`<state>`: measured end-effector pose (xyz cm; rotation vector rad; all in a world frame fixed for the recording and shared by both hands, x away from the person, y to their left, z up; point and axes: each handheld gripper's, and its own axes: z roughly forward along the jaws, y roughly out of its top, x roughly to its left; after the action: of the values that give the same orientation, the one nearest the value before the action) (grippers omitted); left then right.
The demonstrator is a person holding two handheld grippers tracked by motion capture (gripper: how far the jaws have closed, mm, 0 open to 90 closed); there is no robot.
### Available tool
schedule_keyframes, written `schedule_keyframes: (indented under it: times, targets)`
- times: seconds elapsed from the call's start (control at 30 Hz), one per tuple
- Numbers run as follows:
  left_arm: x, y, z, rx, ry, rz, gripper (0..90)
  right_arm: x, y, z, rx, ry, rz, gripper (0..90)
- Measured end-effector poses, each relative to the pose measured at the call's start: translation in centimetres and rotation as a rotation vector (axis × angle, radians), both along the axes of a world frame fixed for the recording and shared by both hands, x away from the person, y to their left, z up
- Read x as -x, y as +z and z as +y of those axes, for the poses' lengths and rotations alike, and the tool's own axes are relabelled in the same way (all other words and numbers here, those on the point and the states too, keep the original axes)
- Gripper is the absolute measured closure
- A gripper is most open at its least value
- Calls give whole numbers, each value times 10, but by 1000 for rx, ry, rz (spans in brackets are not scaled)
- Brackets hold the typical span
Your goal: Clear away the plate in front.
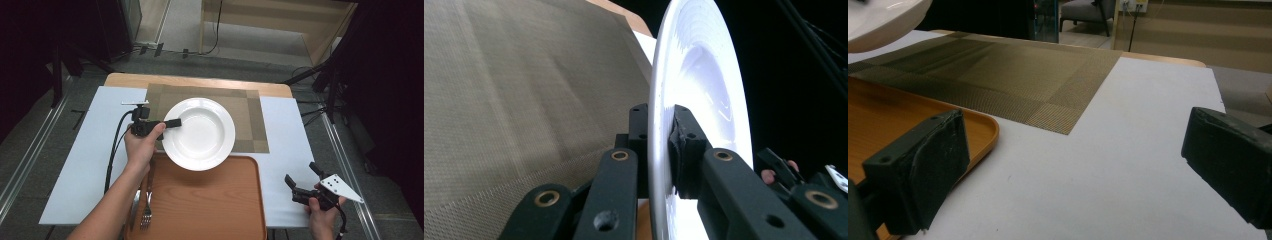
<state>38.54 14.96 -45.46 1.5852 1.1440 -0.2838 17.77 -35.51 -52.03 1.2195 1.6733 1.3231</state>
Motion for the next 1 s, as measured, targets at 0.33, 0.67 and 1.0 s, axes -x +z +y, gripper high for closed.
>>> schedule_keyframes:
  times: [0.33,0.67,1.0]
  targets:
    - [18,-5,3,-25,-22,0,799,0,0,1,4,0,1,0]
    - [35,-8,2,-70,-36,-18,797,0,0,1,6,-1,0,0]
    - [50,-12,0,-61,-63,-16,797,0,0,1,8,-2,1,0]
